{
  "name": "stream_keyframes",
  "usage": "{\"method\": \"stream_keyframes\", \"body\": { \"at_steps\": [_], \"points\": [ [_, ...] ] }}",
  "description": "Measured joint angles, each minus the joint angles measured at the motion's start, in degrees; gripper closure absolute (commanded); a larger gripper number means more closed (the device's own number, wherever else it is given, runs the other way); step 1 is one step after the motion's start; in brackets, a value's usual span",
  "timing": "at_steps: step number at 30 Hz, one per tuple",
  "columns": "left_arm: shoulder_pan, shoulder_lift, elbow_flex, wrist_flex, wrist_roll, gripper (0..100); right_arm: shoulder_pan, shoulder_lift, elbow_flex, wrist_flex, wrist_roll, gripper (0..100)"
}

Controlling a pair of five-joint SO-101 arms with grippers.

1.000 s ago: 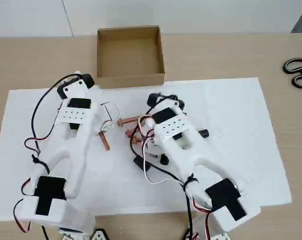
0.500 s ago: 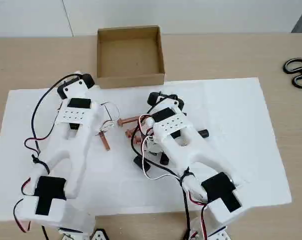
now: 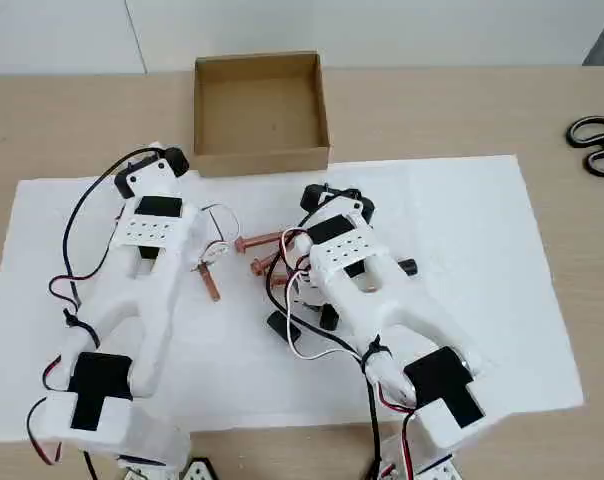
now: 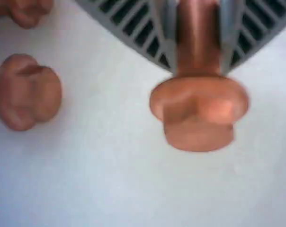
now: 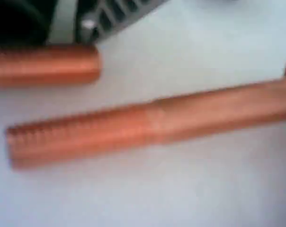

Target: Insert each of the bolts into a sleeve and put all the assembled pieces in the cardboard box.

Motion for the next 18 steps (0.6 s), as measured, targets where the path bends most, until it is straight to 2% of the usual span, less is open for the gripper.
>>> {"method": "stream_keyframes", "body": {
  "at_steps": [8, 10, 13, 18],
  "points": [
    [0.0, 0.0, 0.0, 0.0, 0.0, 99, 0.1, 0.2, -1.5, 2.8, 0.1, 85.7],
    [0.0, 0.0, 0.0, 0.0, 0.0, 99, 0.1, 0.7, -2.8, 4.5, 0.1, 89.0],
    [0.0, 0.0, 0.0, 0.0, 0.0, 99, 0.1, 0.8, -4.0, 7.2, 0.1, 99.8],
    [0.0, 0.0, 0.0, 0.0, 0.0, 99, -0.3, 1.0, -4.3, 8.5, 0.1, 99.2]
  ]
}}
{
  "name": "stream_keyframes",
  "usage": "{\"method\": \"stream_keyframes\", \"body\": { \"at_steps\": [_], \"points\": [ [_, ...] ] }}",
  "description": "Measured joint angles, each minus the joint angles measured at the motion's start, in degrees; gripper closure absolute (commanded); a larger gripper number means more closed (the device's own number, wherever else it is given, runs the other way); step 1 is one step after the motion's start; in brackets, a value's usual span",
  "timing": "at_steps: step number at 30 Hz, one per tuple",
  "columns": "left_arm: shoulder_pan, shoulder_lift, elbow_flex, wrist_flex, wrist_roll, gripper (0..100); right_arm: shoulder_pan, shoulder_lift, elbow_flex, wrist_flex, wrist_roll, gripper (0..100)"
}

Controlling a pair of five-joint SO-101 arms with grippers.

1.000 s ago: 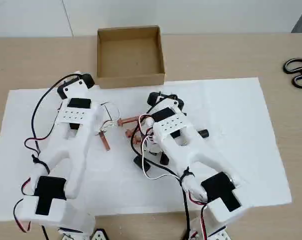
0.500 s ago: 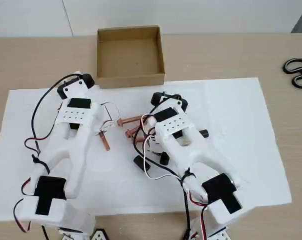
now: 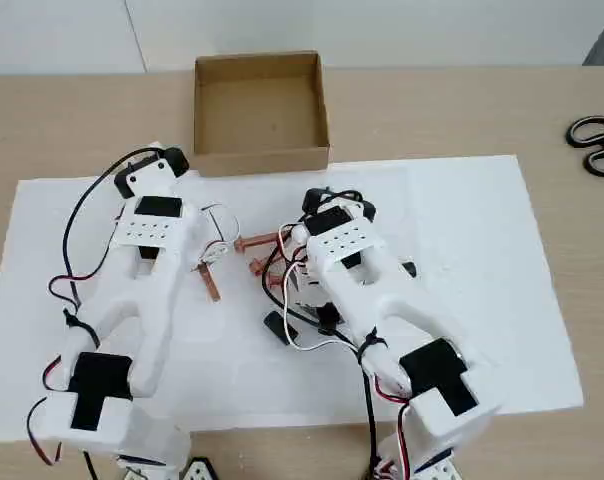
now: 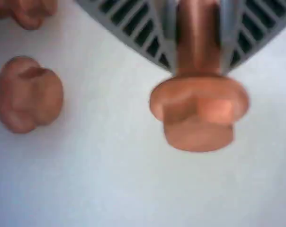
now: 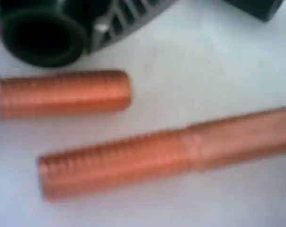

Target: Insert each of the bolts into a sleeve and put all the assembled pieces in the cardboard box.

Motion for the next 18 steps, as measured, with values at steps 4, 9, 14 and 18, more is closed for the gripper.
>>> {"method": "stream_keyframes", "body": {
  "at_steps": [4, 9, 14, 18],
  "points": [
    [0.0, 0.0, 0.0, 0.0, 0.0, 99, -0.3, 0.0, 0.0, 0.0, 0.0, 99.2],
    [0.0, 0.0, 0.0, 0.0, 0.0, 99, -0.5, -1.1, -0.6, 1.8, 0.5, 99.2],
    [0.0, 0.0, 0.0, 0.0, 0.0, 99, -0.1, -10.7, -2.9, 3.8, 6.2, 99.2],
    [0.0, 0.0, 0.0, -0.1, 0.0, 99, 6.2, -17.8, -2.0, -1.8, 13.4, 99.1]
  ]
}}
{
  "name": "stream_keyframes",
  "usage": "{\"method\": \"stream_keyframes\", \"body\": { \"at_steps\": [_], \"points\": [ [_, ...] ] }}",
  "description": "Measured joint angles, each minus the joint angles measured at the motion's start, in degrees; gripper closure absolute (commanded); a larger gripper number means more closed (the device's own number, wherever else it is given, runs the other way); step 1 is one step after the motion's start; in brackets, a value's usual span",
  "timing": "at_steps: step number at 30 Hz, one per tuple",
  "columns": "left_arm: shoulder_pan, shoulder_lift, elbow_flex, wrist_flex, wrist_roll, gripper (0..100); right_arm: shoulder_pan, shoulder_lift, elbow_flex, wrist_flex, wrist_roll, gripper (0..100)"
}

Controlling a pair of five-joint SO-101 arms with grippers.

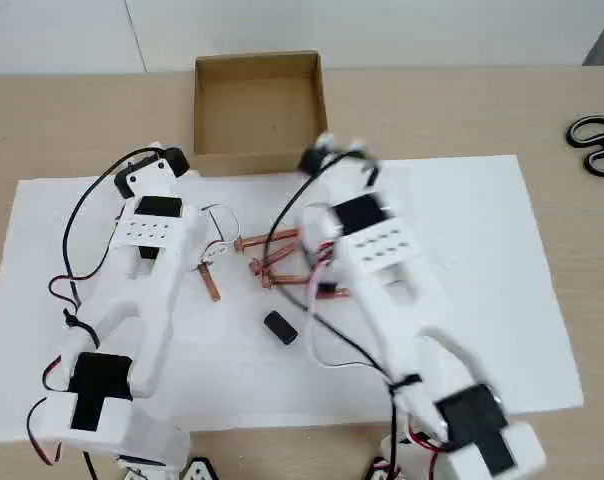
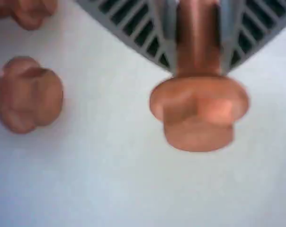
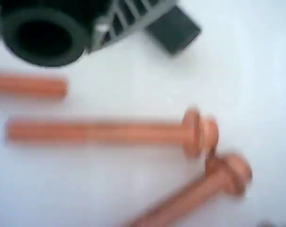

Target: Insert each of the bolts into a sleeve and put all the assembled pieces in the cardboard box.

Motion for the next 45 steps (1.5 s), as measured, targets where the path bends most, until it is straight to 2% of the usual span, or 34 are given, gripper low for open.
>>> {"method": "stream_keyframes", "body": {
  "at_steps": [4, 8, 14, 19, 32, 38, 45],
  "points": [
    [0.0, 0.0, 0.0, -0.9, -0.1, 99, 4.3, -2.0, 6.3, -9.0, 9.1, 99.1],
    [0.0, 0.0, -0.2, -2.3, -3.9, 99, 7.7, -2.1, 16.4, -21.5, 17.8, 99.2],
    [0.0, -3.5, -0.2, -6.6, -7.2, 99, 7.9, -4.7, 27.9, -37.5, 20.9, 99.3],
    [1.3, -9.1, -0.2, -10.7, -8.7, 99, 8.0, -13.6, 32.2, -39.5, 20.9, 99.4],
    [1.9, -10.2, -0.2, -12.0, -9.0, 99, 6.6, -43.2, 48.2, -39.5, 21.0, 99.5],
    [1.9, -10.2, -0.2, -12.0, -9.0, 99, 5.9, -56.4, 54.3, -39.5, 13.6, 99.2],
    [2.8, -10.2, -0.2, -12.0, -9.0, 99, 0.8, -70.3, 63.5, -39.6, 12.0, 99.1]
  ]
}}
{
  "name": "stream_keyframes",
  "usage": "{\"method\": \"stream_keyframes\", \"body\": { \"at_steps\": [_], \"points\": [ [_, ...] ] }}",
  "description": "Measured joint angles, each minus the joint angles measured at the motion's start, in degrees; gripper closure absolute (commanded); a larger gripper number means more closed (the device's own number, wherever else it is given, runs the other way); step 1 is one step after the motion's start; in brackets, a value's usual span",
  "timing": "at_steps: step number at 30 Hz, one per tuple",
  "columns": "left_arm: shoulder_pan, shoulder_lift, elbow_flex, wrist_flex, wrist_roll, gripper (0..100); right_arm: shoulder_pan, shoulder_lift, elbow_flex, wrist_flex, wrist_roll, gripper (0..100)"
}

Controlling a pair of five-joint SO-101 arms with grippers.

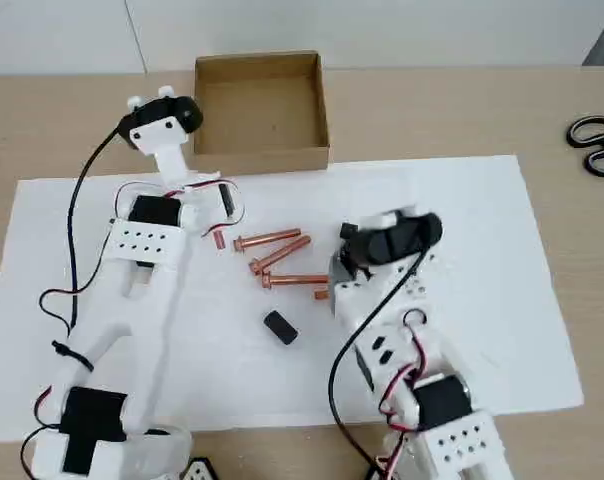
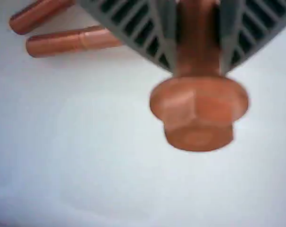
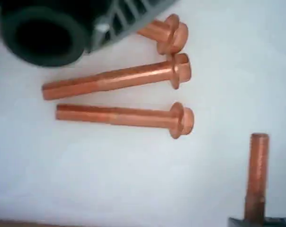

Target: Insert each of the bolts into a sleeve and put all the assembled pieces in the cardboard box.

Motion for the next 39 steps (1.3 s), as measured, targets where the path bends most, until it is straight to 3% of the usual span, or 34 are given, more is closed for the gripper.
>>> {"method": "stream_keyframes", "body": {
  "at_steps": [8, 18, 39],
  "points": [
    [4.0, 0.0, 0.0, -0.4, -0.2, 99, -0.4, -14.2, 16.8, -15.8, 3.1, 99.4],
    [9.1, -1.4, 1.2, -14.3, -0.2, 99, -2.8, -16.0, 17.4, -14.9, 6.0, 99.4],
    [20.7, -26.8, 13.2, -17.0, -0.2, 99, -3.1, -16.0, 17.4, -13.8, 6.3, 99.5]
  ]
}}
